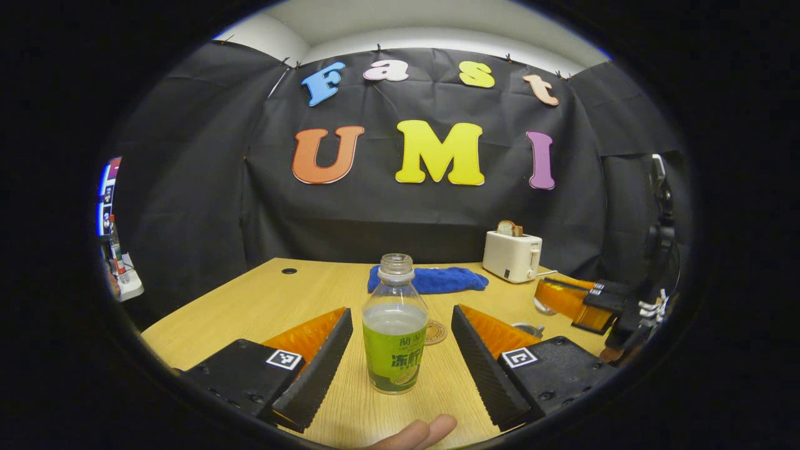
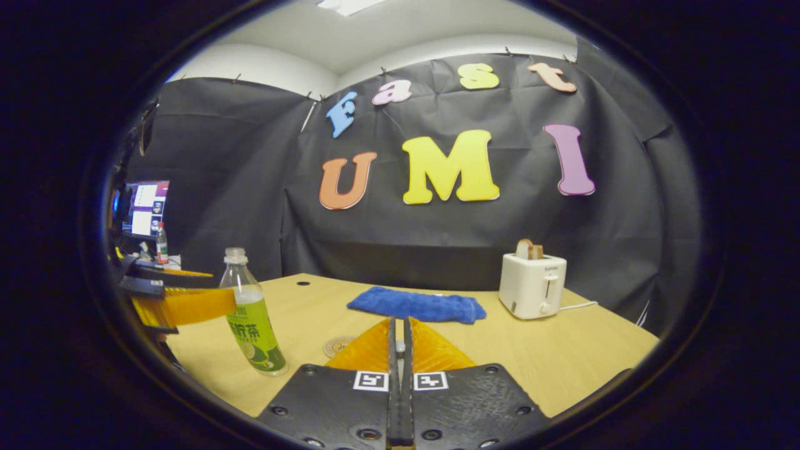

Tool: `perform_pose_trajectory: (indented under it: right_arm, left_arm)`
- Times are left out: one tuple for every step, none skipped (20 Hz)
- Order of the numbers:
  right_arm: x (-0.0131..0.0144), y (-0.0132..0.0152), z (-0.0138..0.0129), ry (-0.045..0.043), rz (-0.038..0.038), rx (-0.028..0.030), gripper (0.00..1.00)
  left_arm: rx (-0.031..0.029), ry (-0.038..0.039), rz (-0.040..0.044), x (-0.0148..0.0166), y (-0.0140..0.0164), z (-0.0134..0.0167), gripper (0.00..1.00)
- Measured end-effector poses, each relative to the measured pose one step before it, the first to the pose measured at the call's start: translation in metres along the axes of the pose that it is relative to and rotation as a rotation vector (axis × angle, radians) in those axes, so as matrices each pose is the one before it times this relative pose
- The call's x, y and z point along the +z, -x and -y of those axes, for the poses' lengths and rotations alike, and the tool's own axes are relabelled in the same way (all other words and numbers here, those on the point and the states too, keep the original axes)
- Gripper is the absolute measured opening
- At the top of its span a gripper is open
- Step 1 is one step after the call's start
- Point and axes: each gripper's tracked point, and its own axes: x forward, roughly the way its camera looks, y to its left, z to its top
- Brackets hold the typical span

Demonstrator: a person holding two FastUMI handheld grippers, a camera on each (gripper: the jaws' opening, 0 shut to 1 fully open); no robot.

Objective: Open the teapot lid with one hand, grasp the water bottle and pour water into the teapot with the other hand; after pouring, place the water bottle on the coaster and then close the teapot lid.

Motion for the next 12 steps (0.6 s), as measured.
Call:
perform_pose_trajectory:
  right_arm:
    - [0.00442, 0.00414, 0.0015, 0.00308, 0.00726, -0.00177, 0.0]
    - [0.00581, 0.00338, 0.00014, -0.01015, 0.01086, 0.00574, 0.0]
    - [0.00424, 0.00197, 0.00007, -0.01121, 0.00622, 0.00775, 0.0]
    - [0.00006, 0.00136, 0.00292, -0.00145, -0.00696, 0.00222, 0.0]
    - [0.00004, 0.00098, 0.00529, 0.00316, -0.01106, -0.00558, 0.0]
    - [0.00109, 0.00012, 0.00499, -0.00411, -0.00315, -0.00681, 0.0]
    - [0.00226, -0.00011, 0.00473, -0.00984, 0.00268, -0.0048, 0.0]
    - [0.00043, -0.00023, 0.00432, -0.00712, 0.00093, -0.00709, 0.0]
    - [0.00011, -0.0001, 0.00523, -0.00568, -0.00216, -0.0111, 0.0]
    - [-0.00171, -0.00036, 0.00433, -0.00638, -0.00483, -0.00826, 0.0]
    - [-0.00043, -0.00086, 0.00284, -0.00637, -0.0056, -0.00462, 0.0]
    - [-0.00032, 0.00002, 0.00257, -0.00613, -0.004, -0.00264, 0.0]
  left_arm:
    - [0.0089, -0.00597, -0.00711, -0.00593, -0.00207, -0.00171, 1.0]
    - [-0.00157, -0.00068, -0.00047, -0.00445, -0.00288, 0.00019, 1.0]
    - [0.00406, 0.00562, 0.00846, -0.00299, -0.00331, -0.00137, 1.0]
    - [0.00344, 0.01404, -0.00125, -0.00447, -0.00462, -0.00179, 1.0]
    - [-0.00204, 0.01985, 0.00233, -0.00426, -0.00533, 0.00029, 1.0]
    - [-0.00268, 0.02167, 0.00932, -0.00089, -0.00471, -0.00158, 1.0]
    - [-0.00072, 0.01791, 0.00561, -0.00237, -0.00536, -0.00189, 1.0]
    - [0.00584, 0.01078, 0.0025, -0.00282, -0.00426, -0.00379, 1.0]
    - [-0.0035, 0.00599, 0.01092, -0.00004, -0.00395, -0.00216, 1.0]
    - [-0.00171, 0.00576, 0.00741, -0.00052, -0.00342, -0.00092, 1.0]
    - [-0.00481, 0.00589, 0.00647, -0.00047, -0.00404, -0.00031, 1.0]
    - [-0.00725, -0.00827, -0.00264, -0.00243, -0.00236, 0.00137, 1.0]
